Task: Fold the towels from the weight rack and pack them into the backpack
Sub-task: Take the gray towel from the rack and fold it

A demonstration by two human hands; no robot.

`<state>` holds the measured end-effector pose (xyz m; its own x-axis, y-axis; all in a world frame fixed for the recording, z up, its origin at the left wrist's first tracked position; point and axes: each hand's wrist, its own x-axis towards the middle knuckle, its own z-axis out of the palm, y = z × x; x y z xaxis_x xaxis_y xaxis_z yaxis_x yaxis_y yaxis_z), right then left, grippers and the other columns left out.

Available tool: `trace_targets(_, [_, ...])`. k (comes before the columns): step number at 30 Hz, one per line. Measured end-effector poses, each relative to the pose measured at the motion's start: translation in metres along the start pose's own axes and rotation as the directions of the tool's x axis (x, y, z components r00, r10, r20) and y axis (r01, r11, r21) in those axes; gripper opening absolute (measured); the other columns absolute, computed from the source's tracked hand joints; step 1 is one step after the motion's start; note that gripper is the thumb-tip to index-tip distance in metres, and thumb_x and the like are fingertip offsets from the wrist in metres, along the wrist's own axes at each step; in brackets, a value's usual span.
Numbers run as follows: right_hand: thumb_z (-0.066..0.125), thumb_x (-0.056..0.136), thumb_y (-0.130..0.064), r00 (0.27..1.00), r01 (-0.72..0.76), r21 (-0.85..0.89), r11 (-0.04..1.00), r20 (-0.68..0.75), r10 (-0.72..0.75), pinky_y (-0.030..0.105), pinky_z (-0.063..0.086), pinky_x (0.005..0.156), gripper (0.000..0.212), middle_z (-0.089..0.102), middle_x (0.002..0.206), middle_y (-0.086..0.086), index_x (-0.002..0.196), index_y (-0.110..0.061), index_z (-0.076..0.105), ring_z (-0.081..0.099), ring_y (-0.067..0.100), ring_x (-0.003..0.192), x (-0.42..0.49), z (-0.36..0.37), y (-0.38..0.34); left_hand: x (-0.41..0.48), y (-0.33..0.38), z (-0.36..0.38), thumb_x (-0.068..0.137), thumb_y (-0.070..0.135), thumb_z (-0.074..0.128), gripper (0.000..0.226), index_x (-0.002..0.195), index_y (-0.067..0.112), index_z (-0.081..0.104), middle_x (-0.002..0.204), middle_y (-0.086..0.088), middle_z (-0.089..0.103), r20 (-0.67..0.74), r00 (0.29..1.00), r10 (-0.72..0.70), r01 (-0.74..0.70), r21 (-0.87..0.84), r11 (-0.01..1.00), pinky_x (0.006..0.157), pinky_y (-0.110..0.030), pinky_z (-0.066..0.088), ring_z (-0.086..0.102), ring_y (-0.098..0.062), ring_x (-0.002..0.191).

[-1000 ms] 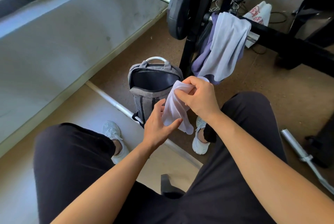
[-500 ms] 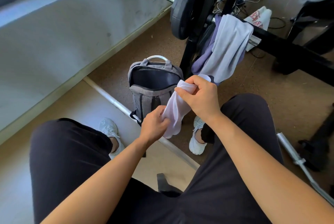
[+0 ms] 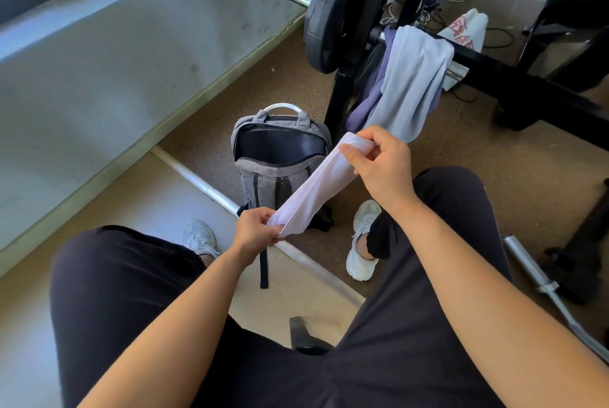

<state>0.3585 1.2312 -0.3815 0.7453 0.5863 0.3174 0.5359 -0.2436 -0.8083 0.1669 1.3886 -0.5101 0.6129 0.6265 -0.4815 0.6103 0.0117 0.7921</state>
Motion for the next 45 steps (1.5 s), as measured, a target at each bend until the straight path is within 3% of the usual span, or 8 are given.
trace_targets(10, [0.066,0.083,-0.013,0.972,-0.231,-0.033,0.972,0.025,0.232,0.026,0.049,0.068,0.017,0.068,0.090,0.004,0.099,-0.012,0.067,0.062,0.018,0.084,0.012,-0.013,0.031,-0.004,0.005,-0.021,0.086,-0.009,0.070,0.032,0.096,0.020,0.081,0.080,0.002,0.076,0.150,0.989,0.016,0.018,-0.222,0.975,0.084,-0.035,0.058,0.065,-0.019,0.080])
trace_targets(16, [0.064,0.077,-0.014,0.930,-0.359,-0.083,0.930,0.058,0.364,0.047,0.062,0.069,0.012,0.069,0.075,0.015,0.084,-0.004,0.064,0.071,0.027,0.074,0.014,-0.015,0.039,-0.003,0.008,-0.030,0.077,0.022,0.090,0.009,0.081,0.018,0.083,0.071,-0.002,0.075,-0.176,0.983,-0.046,-0.013,-0.318,0.948,0.077,-0.036,0.059,0.064,-0.017,0.070])
trace_targets(19, [0.070,0.083,-0.010,0.929,-0.331,-0.206,0.921,0.101,0.357,0.044,0.062,0.072,0.007,0.071,0.080,0.006,0.088,-0.008,0.067,0.070,0.019,0.075,0.012,-0.018,0.046,-0.003,0.011,-0.034,0.077,0.029,0.088,0.011,0.085,0.023,0.084,0.062,0.008,0.070,-0.333,0.943,0.017,-0.080,-0.177,0.981,0.063,-0.026,0.047,0.056,-0.010,0.062])
trace_targets(23, [0.072,0.088,-0.010,0.987,-0.157,-0.137,0.978,0.022,0.161,0.028,0.053,0.073,0.005,0.071,0.089,0.001,0.093,-0.010,0.070,0.065,0.016,0.084,0.012,-0.012,0.041,-0.005,0.023,-0.040,0.085,0.017,0.078,0.011,0.094,0.021,0.083,0.065,0.009,0.069,-0.642,0.727,0.243,-0.276,0.051,0.960,0.066,-0.025,0.046,0.057,-0.008,0.064])
trace_targets(28, [0.068,0.080,-0.002,0.854,-0.253,-0.454,0.854,0.310,0.418,0.031,0.044,0.069,0.009,0.064,0.084,0.011,0.079,-0.010,0.063,0.061,0.032,0.085,0.011,-0.008,0.057,0.000,0.017,-0.057,0.081,0.018,0.076,0.033,0.052,0.015,0.060,0.046,0.005,0.048,-0.293,0.950,0.110,0.031,0.438,0.898,0.051,-0.029,0.030,0.046,-0.022,0.054])
trace_targets(34, [0.066,0.084,-0.004,0.893,-0.325,-0.340,0.883,0.198,0.405,0.029,0.036,0.055,0.015,0.054,0.071,0.001,0.076,-0.011,0.055,0.048,0.021,0.071,0.016,-0.011,0.055,0.004,0.024,-0.063,0.079,0.021,0.077,0.012,0.069,0.016,0.072,0.060,0.001,0.060,-0.361,0.931,0.053,-0.005,0.134,0.991,0.055,-0.029,0.036,0.052,-0.022,0.063])
trace_targets(38, [0.074,0.087,-0.018,0.889,-0.333,-0.309,0.891,0.211,0.406,0.030,0.039,0.058,0.019,0.055,0.073,0.005,0.083,-0.008,0.058,0.048,0.016,0.066,0.016,-0.013,0.058,0.002,0.028,-0.068,0.066,0.024,0.070,0.019,0.059,0.014,0.055,0.062,-0.002,0.042,-0.316,0.947,-0.058,-0.030,-0.267,0.963,0.066,-0.037,0.031,0.038,-0.021,0.070])
trace_targets(45, [0.064,0.097,-0.026,0.901,-0.358,-0.073,0.931,0.233,0.365,0.026,0.035,0.062,0.018,0.050,0.071,-0.006,0.082,-0.019,0.057,0.045,0.008,0.066,0.017,-0.011,0.050,0.003,0.038,-0.071,0.057,0.024,0.049,0.017,0.063,0.021,0.034,0.066,0.001,0.024,-0.224,0.966,-0.129,-0.001,-0.503,0.865,0.059,-0.037,0.016,0.020,-0.019,0.066])
